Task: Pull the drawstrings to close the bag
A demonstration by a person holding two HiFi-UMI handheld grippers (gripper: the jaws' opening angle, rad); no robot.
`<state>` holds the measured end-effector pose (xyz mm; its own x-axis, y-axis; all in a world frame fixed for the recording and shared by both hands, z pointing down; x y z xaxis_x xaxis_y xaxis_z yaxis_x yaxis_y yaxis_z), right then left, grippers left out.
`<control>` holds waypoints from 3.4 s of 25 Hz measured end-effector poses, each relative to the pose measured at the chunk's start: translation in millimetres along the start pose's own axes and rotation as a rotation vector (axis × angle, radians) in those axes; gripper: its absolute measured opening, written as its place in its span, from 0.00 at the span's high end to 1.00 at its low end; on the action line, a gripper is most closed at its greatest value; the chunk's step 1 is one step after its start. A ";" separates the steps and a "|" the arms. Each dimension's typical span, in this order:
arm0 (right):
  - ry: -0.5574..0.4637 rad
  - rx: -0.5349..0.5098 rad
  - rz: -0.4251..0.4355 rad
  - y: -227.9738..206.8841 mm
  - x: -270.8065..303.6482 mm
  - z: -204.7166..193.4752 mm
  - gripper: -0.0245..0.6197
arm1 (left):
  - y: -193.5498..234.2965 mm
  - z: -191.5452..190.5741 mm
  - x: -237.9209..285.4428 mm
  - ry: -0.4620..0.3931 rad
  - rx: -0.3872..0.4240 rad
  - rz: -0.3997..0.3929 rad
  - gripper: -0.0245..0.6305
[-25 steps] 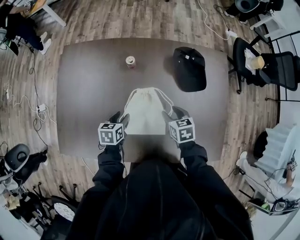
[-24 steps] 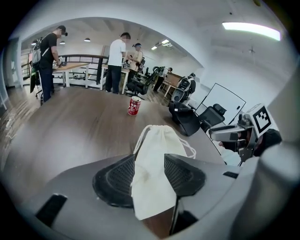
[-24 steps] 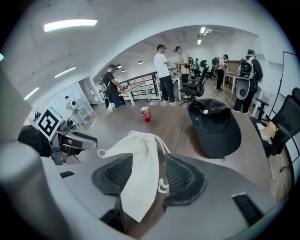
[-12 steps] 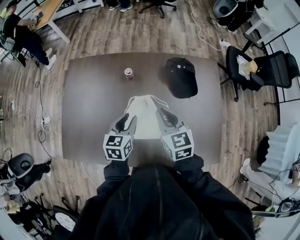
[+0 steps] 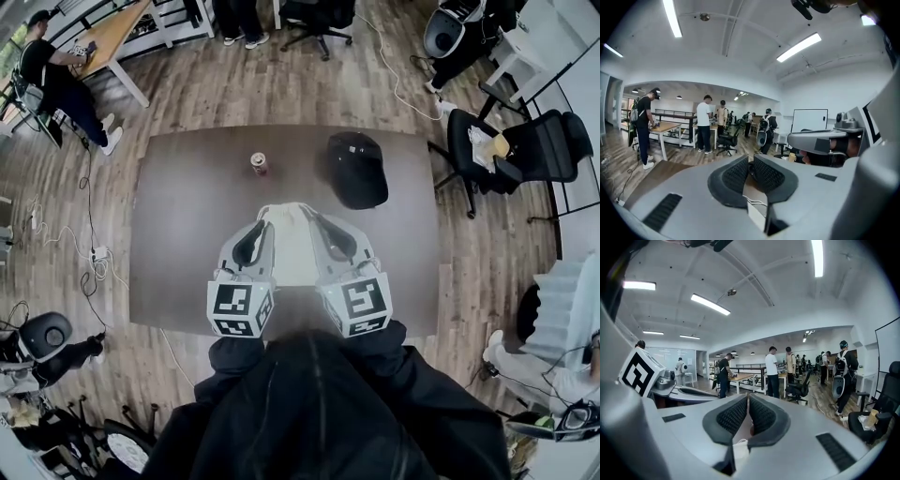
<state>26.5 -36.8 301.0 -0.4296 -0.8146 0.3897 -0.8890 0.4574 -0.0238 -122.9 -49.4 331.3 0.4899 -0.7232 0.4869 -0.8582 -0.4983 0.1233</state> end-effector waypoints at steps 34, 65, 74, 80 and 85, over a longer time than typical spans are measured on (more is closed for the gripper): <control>-0.080 -0.057 0.050 8.1 -39.3 9.3 0.93 | -41.4 15.9 -29.4 -0.050 0.004 0.070 0.91; -0.061 -0.043 0.038 -25.0 -43.4 5.6 0.93 | -63.6 26.6 -3.4 -0.026 0.034 0.050 0.91; -0.068 -0.040 0.051 -27.0 -39.9 6.0 0.93 | -63.1 25.5 -0.6 -0.022 0.030 0.057 0.91; -0.061 -0.077 0.030 -21.6 -43.1 6.0 0.93 | -63.0 22.8 -4.4 -0.025 0.024 0.063 0.91; -0.077 -0.073 0.027 -19.3 -34.7 8.7 0.93 | -54.9 24.1 -1.9 -0.021 0.022 0.056 0.91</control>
<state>57.1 -20.5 279.9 -0.4671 -0.8252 0.3175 -0.8640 0.5022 0.0343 -73.0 -32.1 302.8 0.4441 -0.7601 0.4744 -0.8810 -0.4669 0.0767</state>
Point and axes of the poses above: the fingertips, and each gripper's own axes: x forward along the fingers, y to its left, z out of its top, the point moved 7 cm from there along -x, backward along the fingers, and after that the axes turned 12 degrees about y, right-handed, at the moved point
